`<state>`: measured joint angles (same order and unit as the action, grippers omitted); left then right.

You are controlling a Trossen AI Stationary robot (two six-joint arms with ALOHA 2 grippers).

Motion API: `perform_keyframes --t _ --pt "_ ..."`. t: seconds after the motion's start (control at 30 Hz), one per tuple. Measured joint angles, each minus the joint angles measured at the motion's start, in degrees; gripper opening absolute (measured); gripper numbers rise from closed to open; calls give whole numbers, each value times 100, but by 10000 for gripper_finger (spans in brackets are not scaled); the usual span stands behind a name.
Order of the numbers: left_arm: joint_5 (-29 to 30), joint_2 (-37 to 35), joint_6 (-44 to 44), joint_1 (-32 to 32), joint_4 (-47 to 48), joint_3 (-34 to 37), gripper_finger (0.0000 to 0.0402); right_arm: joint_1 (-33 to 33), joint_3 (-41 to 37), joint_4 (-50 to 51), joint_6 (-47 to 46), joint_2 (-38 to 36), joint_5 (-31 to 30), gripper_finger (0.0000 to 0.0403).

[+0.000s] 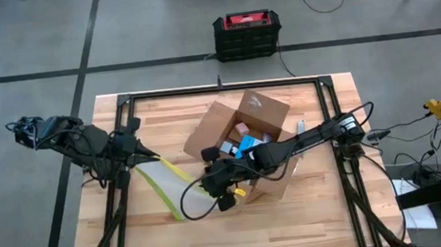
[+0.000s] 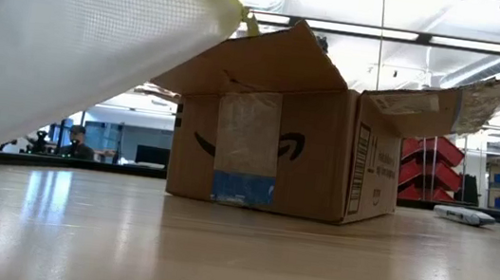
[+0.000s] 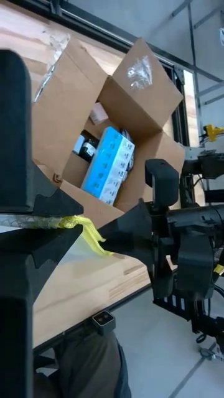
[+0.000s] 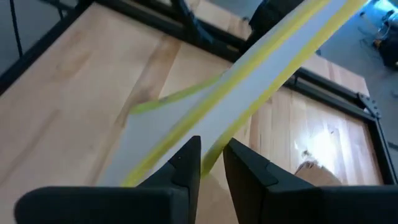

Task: Unpack boxes
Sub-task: Put the pill organizer into the transparent zip lock bag

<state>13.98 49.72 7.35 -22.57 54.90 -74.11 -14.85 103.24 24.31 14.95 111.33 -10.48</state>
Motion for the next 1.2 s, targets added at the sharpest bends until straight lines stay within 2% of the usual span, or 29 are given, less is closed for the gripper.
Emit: perform_keyframes --t 0.23,0.33,0.57,0.73,0.83,0.93,1.07,1.2 --pt "-144 272 -351 0 -560 0 4 85 1 -553 -213 225 -2 42" --pt "-120 423 -324 0 -556 0 20 92 1 -714 -353 216 -67 17" --pt "-105 671 233 -51 -686 -99 103 92 2 -620 -388 160 -983 1" --pt "-107 922 276 -382 -1097 -297 170 126 2 -541 -340 133 -1595 0" --pt "-88 1153 300 -550 -1218 -385 193 182 2 -402 -342 133 -2134 0" --pt "372 1470 359 -710 -1408 -385 200 250 2 -307 -370 133 -2484 0" --pt "1091 2118 372 -749 -1261 -347 191 249 2 -310 -212 83 -2507 0" --pt "1170 2521 372 -743 -1092 -400 176 232 2 -43 -192 -6 -2421 0"
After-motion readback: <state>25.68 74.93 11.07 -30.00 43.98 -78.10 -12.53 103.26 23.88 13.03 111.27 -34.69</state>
